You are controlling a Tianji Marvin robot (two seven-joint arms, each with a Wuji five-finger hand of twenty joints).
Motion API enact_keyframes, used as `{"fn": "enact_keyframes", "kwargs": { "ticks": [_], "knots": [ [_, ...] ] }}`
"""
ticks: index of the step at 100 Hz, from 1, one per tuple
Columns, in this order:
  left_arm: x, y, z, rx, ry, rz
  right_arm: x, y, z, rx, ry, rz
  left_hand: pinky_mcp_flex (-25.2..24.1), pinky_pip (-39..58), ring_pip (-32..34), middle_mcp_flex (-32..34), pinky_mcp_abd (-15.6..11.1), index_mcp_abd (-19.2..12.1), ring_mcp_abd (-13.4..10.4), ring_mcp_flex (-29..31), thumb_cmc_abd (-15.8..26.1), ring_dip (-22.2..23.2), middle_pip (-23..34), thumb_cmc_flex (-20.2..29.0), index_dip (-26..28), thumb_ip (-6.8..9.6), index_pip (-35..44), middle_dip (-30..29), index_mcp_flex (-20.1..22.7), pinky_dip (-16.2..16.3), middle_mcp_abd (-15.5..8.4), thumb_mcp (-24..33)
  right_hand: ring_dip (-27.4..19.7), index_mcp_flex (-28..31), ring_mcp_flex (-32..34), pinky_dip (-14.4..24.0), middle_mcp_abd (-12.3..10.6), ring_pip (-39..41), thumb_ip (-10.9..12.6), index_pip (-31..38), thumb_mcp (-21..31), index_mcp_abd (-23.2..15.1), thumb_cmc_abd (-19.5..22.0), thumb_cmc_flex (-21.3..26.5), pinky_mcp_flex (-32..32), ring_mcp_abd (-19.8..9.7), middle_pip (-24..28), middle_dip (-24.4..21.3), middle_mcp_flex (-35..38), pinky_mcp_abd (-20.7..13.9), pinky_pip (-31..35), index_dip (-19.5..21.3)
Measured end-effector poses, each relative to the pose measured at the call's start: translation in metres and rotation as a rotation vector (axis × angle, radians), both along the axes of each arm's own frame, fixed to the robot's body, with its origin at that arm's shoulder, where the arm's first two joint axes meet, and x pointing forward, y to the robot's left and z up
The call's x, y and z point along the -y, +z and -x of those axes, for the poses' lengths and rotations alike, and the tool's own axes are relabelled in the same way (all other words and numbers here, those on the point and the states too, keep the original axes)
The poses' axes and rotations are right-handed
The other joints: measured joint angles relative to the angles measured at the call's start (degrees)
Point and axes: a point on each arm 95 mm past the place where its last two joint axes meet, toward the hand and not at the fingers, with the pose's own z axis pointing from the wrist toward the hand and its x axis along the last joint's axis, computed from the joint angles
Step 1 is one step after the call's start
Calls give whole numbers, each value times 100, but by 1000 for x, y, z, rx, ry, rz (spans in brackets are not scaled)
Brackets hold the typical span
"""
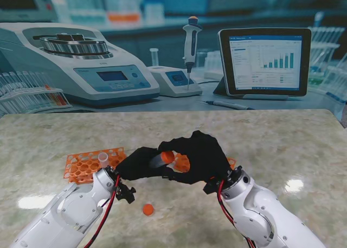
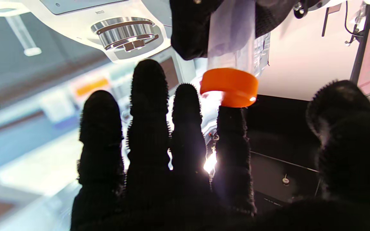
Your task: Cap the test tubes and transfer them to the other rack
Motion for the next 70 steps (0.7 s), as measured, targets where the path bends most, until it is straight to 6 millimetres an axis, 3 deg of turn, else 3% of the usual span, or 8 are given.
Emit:
{"fn": "enact_keyframes", "kwargs": {
  "ticks": [23, 70],
  "knots": [
    [0, 0, 0, -1, -1, 0, -6, -2, 3, 4, 40, 3, 0, 0, 0, 0, 0, 0, 0, 0, 0, 0, 0, 0, 0, 0, 0, 1, 0, 0, 0, 0, -7, -90, 0, -4, 349, 0, 0, 57, 158, 44, -467, 567, 120, -38, -48, -27, -71, -128, 0, -151],
    [1, -1, 1, -2, -5, -2, -13, -6, -1, -15, 65, 43, 0, 2, 0, 0, 0, -1, 0, 0, -33, 0, 1, 0, 0, 0, 0, 48, 0, 0, 0, 0, -24, 244, 0, -9, 393, 0, 52, 569, 335, 67, -552, 1343, 255, -122, 223, 355, -154, -190, -54, -85]
  ]
}}
